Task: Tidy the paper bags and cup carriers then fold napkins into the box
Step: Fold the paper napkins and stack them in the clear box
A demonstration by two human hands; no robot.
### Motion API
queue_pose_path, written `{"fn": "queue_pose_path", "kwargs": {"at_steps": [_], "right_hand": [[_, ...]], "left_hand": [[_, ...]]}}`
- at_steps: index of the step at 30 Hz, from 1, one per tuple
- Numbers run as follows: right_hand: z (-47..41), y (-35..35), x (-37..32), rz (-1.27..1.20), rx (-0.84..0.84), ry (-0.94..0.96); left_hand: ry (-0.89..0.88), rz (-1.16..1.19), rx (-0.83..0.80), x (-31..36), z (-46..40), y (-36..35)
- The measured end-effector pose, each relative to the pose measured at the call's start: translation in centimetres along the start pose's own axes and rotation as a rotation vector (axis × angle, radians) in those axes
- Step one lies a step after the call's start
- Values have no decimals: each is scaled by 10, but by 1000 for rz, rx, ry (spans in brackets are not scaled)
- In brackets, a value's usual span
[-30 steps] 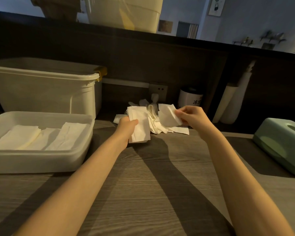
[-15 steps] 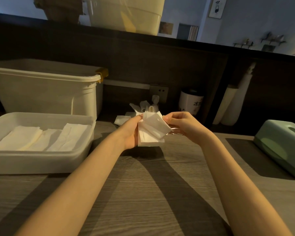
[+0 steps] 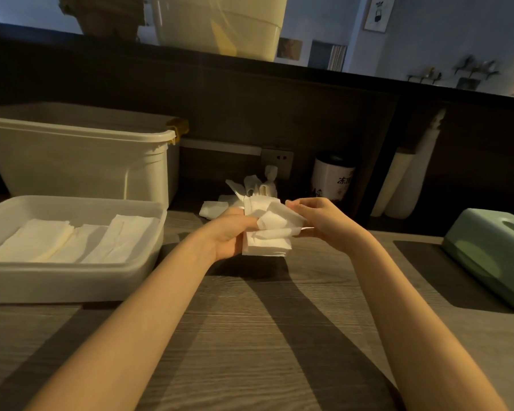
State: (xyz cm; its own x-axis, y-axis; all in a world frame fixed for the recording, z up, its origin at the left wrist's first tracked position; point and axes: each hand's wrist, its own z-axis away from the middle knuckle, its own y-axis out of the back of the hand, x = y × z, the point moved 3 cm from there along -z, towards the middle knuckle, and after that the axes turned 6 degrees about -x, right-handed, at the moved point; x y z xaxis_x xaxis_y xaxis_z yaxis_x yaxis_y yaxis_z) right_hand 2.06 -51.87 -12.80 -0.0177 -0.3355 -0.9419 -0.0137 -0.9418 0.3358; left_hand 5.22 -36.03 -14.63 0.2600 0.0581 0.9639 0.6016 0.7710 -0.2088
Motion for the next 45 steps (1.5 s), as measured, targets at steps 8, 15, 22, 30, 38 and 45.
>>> {"fn": "queue_pose_path", "kwargs": {"at_steps": [8,15,22,30,38,45], "right_hand": [[-3,3,2,-88,41,-22],[-6,8,-2,-129,260,88],[-8,-7,-12,-20,191,131],[-15,-17,-4,265,285,121],[-12,-26,-2,126,105,77],[-16,-29,-3,189,123,139]], "left_hand": [[-45,-62,130,0,-5,9],[-70,76,146,1,-5,3],[3,200,116,0,-4,1],[-70,-10,43,3,-4,-8],[-80,96,313,1,-10,1],[-59,32,356,2,-12,6]]}}
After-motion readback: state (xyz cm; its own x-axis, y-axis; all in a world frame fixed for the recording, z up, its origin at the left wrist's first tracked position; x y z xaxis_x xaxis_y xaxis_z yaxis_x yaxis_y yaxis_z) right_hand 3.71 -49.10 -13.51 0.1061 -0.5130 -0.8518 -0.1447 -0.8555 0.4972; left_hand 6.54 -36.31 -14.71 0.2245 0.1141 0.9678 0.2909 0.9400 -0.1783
